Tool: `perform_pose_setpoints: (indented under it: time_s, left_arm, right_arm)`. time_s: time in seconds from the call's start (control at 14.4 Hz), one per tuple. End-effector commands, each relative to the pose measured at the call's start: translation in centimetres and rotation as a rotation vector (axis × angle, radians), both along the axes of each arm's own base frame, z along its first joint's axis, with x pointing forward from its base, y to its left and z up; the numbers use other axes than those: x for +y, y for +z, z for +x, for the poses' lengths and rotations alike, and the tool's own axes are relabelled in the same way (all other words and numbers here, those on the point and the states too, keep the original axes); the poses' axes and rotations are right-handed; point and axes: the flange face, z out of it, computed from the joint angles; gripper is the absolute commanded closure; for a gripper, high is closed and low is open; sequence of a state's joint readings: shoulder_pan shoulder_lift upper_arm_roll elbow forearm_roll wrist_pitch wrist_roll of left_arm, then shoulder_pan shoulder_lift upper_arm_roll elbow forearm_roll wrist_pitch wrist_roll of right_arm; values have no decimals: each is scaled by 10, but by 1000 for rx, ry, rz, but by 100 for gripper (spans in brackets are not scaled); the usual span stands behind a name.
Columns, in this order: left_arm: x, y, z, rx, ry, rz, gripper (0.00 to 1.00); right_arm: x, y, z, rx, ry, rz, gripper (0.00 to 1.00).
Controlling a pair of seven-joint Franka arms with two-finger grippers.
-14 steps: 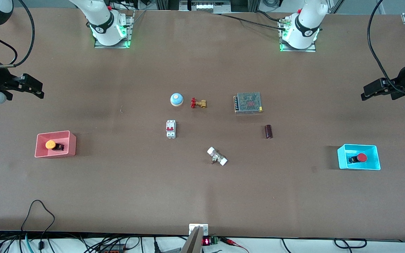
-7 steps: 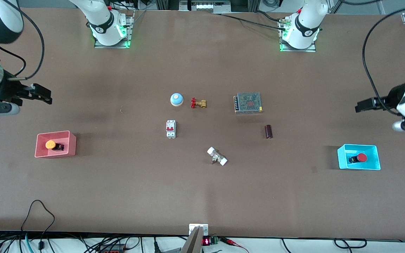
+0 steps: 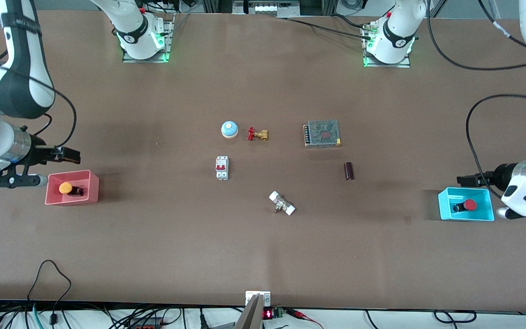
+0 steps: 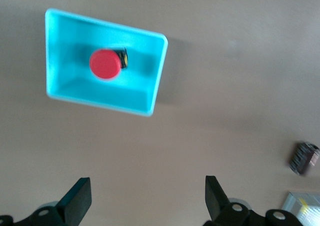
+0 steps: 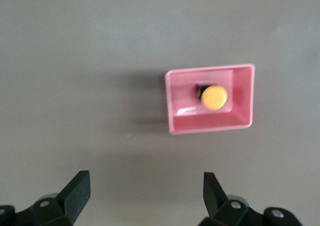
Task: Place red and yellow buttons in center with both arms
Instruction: 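Lower the right gripper to the pink tray while the left gripper reaches the cyan tray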
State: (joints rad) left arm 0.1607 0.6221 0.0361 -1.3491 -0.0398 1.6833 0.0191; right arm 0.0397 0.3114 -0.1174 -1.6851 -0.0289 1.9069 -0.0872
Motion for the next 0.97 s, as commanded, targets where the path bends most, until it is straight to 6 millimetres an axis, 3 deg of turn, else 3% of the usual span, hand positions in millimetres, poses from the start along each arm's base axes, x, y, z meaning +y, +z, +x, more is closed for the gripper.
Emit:
perform_pose_setpoints:
  time_s: [0.0,0.14,0.28,0.69,0.9]
  left_arm:
    - [21,-24,19,-54,-65,-1,0]
    - [38,-49,19,-60,-77,-17,0]
    - [52,-63,22,-100,-114,-16,0]
    - [63,-95,19,-99,-162,-24,0]
    - [63,-97,18,-96,-176,-26,0]
  right_arm:
    - [-32,-25,4,-47,26,-9,0]
    - [-64,-53,8,-77,65,-42,0]
    - [-75,-74,14,-97,64,-48,0]
    - [-81,-102,20,-117,64,-55,0]
    - [-81,-117,23,-121,72,-56,0]
